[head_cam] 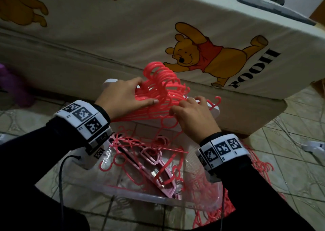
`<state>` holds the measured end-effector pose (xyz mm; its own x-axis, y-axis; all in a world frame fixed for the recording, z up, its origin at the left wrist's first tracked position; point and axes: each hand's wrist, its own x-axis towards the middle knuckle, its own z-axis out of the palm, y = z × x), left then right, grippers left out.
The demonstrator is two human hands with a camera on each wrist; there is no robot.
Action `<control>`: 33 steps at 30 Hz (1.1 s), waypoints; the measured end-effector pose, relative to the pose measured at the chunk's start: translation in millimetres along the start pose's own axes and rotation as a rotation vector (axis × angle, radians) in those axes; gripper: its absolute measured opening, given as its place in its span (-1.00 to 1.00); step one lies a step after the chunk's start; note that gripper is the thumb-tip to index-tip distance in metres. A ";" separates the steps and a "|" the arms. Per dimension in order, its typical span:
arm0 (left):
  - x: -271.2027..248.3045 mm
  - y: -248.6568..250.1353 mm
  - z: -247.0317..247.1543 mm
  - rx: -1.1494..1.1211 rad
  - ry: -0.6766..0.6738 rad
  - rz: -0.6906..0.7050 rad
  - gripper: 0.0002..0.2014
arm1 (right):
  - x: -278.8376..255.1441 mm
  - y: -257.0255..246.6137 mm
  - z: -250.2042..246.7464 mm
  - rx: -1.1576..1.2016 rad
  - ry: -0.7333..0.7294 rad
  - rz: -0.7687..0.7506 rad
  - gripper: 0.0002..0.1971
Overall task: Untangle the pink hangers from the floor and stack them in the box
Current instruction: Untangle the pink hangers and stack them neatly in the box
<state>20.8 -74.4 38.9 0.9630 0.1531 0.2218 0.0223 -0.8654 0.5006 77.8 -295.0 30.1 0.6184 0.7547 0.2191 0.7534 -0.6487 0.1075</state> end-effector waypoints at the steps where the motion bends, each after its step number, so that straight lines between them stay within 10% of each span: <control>1: -1.0 -0.1 0.3 0.021 -0.003 0.019 -0.32 | 0.1 -1.1 -0.5 -0.016 -0.006 -0.024 -0.86; 9: -1.1 4.0 1.9 0.023 -0.034 0.050 -0.19 | -0.8 -22.2 1.5 -0.035 -0.187 -0.177 -0.79; 21: -0.9 1.7 -0.9 -0.176 -0.022 0.011 -0.23 | 0.3 16.7 -24.8 0.814 0.104 0.163 -0.97; 33: 2.3 4.5 8.0 -0.320 -0.092 -0.041 -0.49 | 4.5 -4.8 -9.6 0.609 0.330 0.225 -0.77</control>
<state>25.3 -81.7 34.9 0.9835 0.1281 0.1273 -0.0105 -0.6632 0.7483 74.9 -289.4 39.9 0.7458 0.4782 0.4637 0.6661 -0.5422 -0.5122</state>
